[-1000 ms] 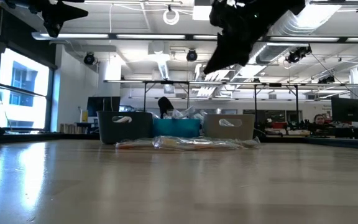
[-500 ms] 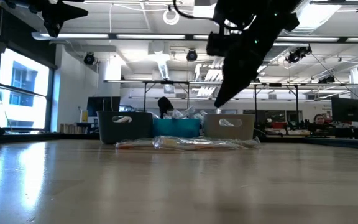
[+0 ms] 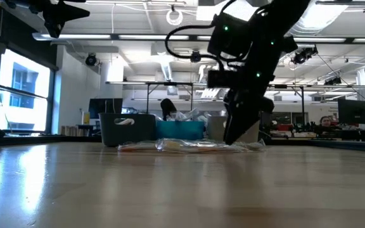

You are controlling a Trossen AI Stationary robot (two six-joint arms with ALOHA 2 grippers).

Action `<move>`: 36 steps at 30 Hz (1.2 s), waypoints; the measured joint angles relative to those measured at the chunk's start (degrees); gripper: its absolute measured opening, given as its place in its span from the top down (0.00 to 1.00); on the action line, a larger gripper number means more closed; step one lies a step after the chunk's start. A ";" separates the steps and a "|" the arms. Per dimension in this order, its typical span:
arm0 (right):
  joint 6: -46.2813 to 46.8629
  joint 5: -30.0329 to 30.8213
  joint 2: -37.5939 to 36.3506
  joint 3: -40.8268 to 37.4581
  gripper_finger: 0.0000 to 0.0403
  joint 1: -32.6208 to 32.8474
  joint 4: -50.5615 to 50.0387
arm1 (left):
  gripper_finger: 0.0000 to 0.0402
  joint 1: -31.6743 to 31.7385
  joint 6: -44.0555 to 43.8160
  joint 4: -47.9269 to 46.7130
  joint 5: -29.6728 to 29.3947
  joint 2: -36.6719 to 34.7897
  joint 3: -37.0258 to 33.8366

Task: Pick & Place Toothbrushes
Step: Put the orange toothbrush into the dark blue bin

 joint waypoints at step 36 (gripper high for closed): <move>-8.08 -4.57 3.80 0.06 0.95 1.57 1.25 | 0.61 0.00 0.00 -0.43 0.00 0.00 0.00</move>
